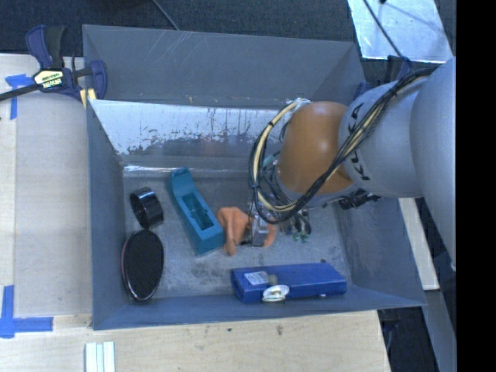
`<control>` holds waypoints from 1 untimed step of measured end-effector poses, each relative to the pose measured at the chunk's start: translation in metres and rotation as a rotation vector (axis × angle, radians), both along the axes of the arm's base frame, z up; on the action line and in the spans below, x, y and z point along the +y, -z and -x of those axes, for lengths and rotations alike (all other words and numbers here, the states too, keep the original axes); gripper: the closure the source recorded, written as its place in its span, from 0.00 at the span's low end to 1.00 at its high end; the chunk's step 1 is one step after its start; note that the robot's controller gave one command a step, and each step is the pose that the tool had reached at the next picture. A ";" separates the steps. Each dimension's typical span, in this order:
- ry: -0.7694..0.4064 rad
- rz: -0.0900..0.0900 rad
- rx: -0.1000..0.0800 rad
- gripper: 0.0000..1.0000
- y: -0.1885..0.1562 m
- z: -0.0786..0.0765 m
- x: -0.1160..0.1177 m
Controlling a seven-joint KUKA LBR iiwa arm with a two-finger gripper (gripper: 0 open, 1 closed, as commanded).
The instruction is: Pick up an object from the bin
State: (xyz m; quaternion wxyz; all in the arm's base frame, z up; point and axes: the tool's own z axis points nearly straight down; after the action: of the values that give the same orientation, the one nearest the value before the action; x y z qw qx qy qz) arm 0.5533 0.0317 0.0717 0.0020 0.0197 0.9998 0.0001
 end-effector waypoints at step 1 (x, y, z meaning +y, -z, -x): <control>0.000 0.000 0.000 1.00 0.000 0.000 0.000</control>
Offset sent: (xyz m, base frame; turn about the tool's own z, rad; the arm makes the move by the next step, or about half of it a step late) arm 0.0109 0.0042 0.2060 -0.0439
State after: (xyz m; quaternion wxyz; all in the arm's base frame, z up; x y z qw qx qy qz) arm 0.5533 0.0317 0.0717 0.0020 0.0195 0.9998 0.0001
